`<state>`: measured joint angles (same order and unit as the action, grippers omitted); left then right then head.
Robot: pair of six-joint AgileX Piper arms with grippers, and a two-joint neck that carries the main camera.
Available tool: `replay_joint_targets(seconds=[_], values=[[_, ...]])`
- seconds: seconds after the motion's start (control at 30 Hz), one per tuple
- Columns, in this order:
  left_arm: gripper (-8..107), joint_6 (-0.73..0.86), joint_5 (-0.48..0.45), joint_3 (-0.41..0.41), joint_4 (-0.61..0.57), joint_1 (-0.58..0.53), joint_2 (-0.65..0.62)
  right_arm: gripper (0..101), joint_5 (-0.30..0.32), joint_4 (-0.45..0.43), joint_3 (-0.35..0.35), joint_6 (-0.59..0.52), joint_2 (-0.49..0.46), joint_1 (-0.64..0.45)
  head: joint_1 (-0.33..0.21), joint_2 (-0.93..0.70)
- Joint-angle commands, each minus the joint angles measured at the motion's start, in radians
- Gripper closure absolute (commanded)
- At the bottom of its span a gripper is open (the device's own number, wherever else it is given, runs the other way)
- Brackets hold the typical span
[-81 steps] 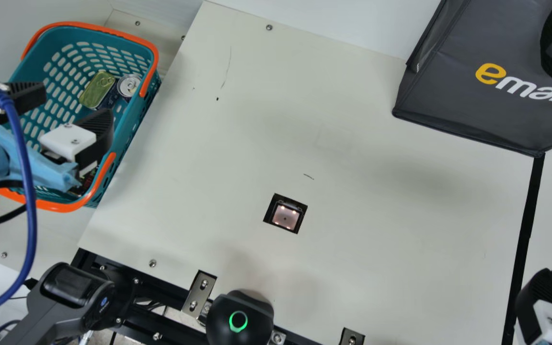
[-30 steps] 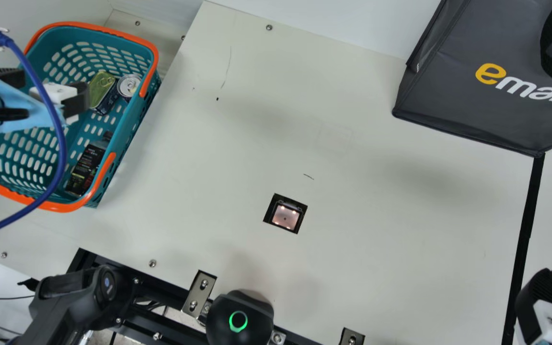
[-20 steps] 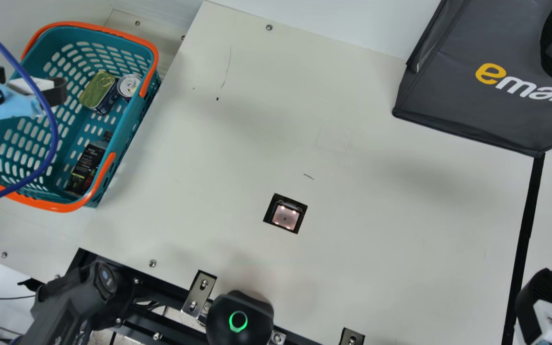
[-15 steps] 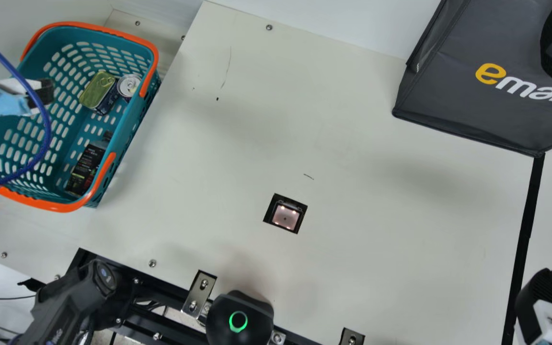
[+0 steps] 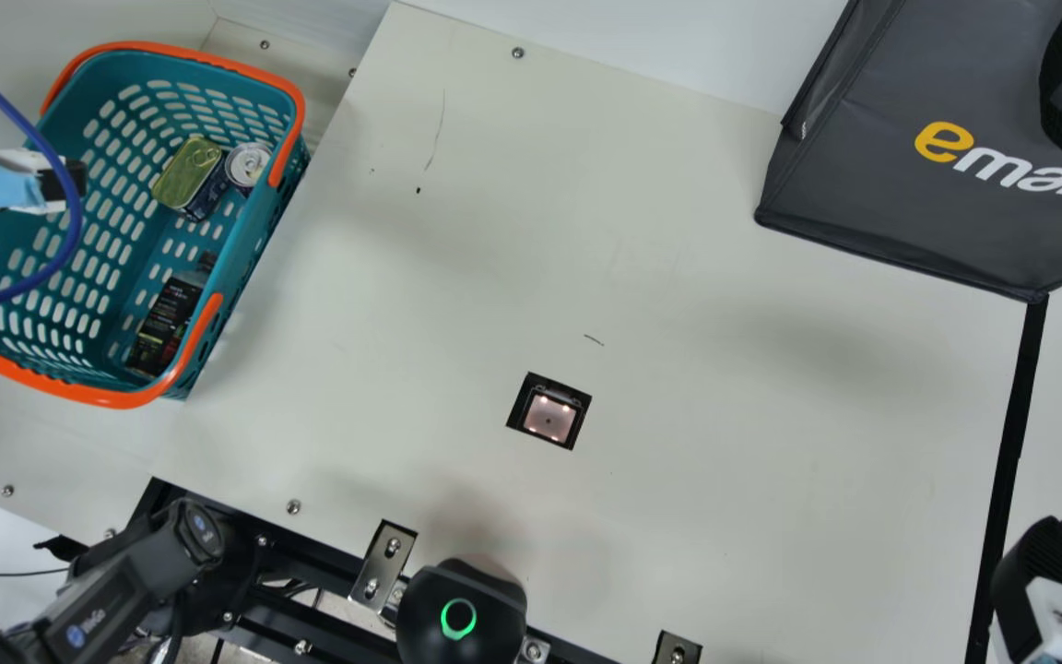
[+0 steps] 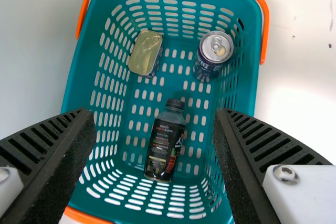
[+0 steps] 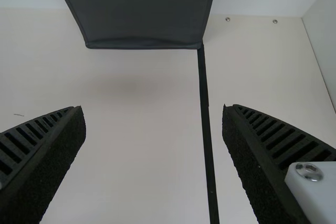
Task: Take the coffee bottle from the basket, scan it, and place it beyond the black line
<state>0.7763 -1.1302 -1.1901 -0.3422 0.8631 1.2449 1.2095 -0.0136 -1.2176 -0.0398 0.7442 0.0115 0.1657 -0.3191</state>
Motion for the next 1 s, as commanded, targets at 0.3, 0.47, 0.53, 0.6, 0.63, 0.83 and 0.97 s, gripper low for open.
replay_joint_targets(seconds=[0.3,0.47,0.53,0.6,0.63,0.83,0.97], values=[[9,-0.138,0.053,-0.006,0.077,-0.088,0.074,11,0.0,0.0,0.0,0.0,0.0,0.0,-0.027,-0.002],[9,-0.2,0.07,0.003,0.106,-0.144,0.102,11,0.0,0.0,0.0,0.0,0.0,0.0,-0.027,-0.002],[9,-0.222,0.079,0.006,0.116,-0.166,0.116,11,0.0,0.0,0.0,0.0,0.0,0.0,-0.027,-0.002],[9,-0.243,0.085,0.007,0.123,-0.188,0.131,11,0.0,0.0,0.0,0.0,0.0,0.0,-0.027,-0.002],[9,-0.251,0.089,0.006,0.124,-0.197,0.139,11,0.0,0.0,0.0,0.0,0.0,0.0,-0.027,-0.002],[9,-0.274,0.11,-0.005,0.119,-0.235,0.191,11,0.0,0.0,0.0,0.0,0.0,0.0,-0.027,-0.002],[9,-0.265,0.129,-0.017,0.106,-0.237,0.231,11,0.0,0.0,0.0,0.0,0.0,0.0,-0.027,-0.002]])
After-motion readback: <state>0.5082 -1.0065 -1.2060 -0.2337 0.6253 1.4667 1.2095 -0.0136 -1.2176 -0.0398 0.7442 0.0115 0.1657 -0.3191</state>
